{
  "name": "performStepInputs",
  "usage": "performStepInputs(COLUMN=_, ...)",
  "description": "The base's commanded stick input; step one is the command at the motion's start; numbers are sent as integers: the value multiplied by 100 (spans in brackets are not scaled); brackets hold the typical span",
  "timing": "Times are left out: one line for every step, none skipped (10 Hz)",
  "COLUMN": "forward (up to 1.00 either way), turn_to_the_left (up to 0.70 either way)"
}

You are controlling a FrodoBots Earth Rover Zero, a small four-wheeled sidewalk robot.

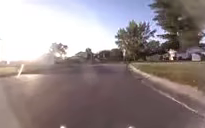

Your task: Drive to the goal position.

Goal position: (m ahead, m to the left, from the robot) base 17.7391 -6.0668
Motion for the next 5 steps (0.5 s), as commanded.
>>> performStepInputs(forward=100, turn_to_the_left=0)
performStepInputs(forward=100, turn_to_the_left=0)
performStepInputs(forward=100, turn_to_the_left=0)
performStepInputs(forward=100, turn_to_the_left=0)
performStepInputs(forward=100, turn_to_the_left=0)
